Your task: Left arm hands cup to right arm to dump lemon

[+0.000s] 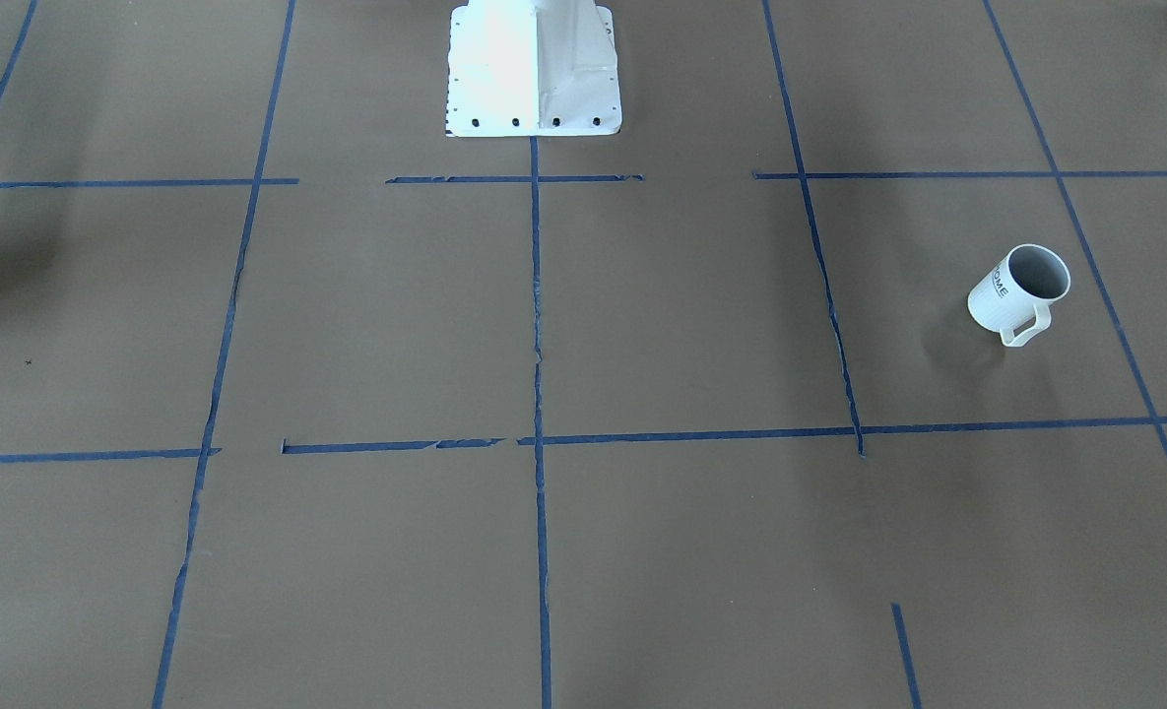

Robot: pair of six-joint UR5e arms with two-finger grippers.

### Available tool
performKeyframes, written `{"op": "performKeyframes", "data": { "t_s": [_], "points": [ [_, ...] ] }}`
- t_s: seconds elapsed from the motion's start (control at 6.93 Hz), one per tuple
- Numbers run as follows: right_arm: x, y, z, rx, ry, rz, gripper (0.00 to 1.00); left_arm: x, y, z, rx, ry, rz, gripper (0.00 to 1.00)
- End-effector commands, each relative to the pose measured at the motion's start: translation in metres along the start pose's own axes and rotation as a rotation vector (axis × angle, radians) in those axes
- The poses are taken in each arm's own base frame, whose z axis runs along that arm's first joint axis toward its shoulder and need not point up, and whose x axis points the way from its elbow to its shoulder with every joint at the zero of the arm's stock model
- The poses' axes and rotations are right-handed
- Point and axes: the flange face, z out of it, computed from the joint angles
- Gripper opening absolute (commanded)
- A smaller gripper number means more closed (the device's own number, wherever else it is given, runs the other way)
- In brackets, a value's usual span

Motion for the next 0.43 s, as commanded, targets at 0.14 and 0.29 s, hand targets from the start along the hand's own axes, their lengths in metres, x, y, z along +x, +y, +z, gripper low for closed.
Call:
{"op": "performKeyframes", "data": {
  "t_s": [0.14,0.29],
  "points": [
    [-0.0122,-0.0210,0.0012,-0.040,-0.004,-0.008,1.00,0.0061,-0.0032,-0.0032,0.066,-0.003,0.081,1.00],
    [-0.0117,-0.0209,0.0018,-0.041,-0.004,-0.008,1.00,0.0067,-0.0042,-0.0028,0.074,-0.003,0.073,1.00]
  ]
}}
